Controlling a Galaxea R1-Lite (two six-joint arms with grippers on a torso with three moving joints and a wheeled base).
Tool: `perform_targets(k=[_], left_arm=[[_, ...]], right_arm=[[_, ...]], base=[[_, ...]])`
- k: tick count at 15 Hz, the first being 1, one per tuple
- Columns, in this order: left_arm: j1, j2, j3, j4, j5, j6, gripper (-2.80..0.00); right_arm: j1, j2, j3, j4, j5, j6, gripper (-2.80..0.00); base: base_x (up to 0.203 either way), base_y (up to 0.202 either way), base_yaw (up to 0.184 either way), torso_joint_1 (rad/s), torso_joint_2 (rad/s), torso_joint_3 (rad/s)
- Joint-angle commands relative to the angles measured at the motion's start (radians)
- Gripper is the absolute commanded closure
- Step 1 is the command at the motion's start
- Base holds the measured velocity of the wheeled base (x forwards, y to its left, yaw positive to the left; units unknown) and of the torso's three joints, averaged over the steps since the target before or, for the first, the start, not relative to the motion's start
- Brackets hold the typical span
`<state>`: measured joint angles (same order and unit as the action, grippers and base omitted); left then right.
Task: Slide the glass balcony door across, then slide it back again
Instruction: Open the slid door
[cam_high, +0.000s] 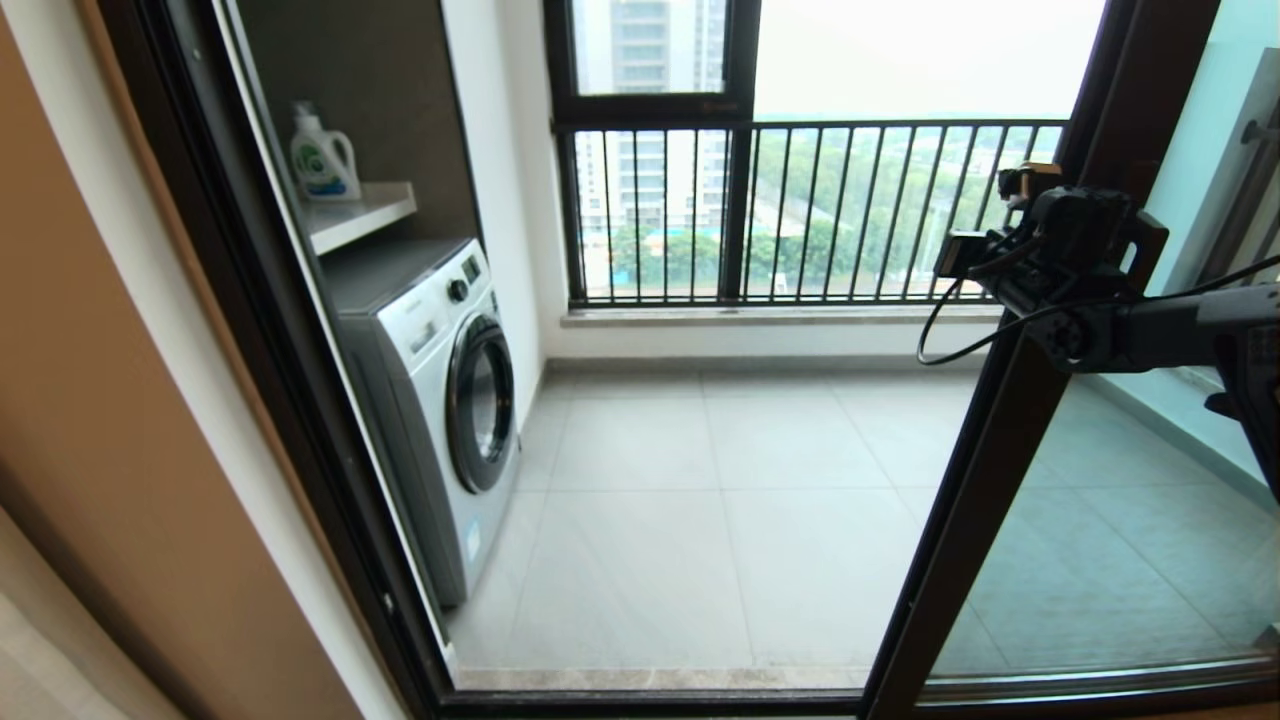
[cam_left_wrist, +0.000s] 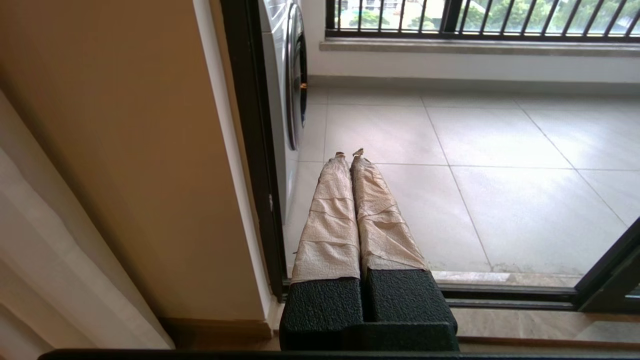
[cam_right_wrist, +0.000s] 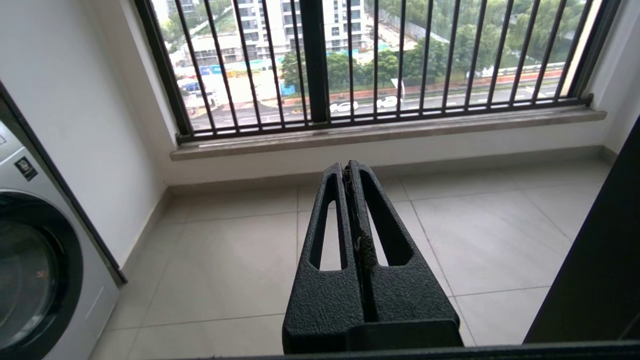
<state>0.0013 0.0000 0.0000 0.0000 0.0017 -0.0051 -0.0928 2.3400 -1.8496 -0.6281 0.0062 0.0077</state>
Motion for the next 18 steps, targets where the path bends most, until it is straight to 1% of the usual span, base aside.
perform_targets(k=[1,5,11,13,16,18], left_arm=[[0.000,0.002,0.000,0.000,0.000,0.000,0.00],[0.000,0.002,0.000,0.000,0.000,0.001,0.00],[0.000,0.002,0.000,0.000,0.000,-0.001,0.00],[0.000,0.002,0.000,0.000,0.000,0.000,0.00],[0.000,0.002,0.000,0.000,0.000,0.000,0.00],[0.000,0.002,0.000,0.000,0.000,-0.001,0.00]], right_arm=[[-0.030,-0.002,0.000,-0.004,0.001,0.000,0.00],[-0.070,-0.004,0.001,-0.004,0.007,0.000,0.00],[-0.074,-0.007,0.010,-0.005,0.009,0.002,0.00],[-0.041,-0.005,0.010,-0.005,0.007,0.000,0.00],[0.041,-0.007,0.009,-0.006,-0.002,0.000,0.00],[0.087,-0.010,0.007,-0.008,-0.032,-0.002,0.00]], base=[[0.000,0.000,0.000,0.000,0.00,0.000],[0.000,0.000,0.000,0.000,0.00,0.000],[0.000,0.000,0.000,0.000,0.00,0.000],[0.000,0.000,0.000,0.000,0.00,0.000],[0.000,0.000,0.000,0.000,0.00,0.000],[0.000,0.000,0.000,0.000,0.00,0.000]])
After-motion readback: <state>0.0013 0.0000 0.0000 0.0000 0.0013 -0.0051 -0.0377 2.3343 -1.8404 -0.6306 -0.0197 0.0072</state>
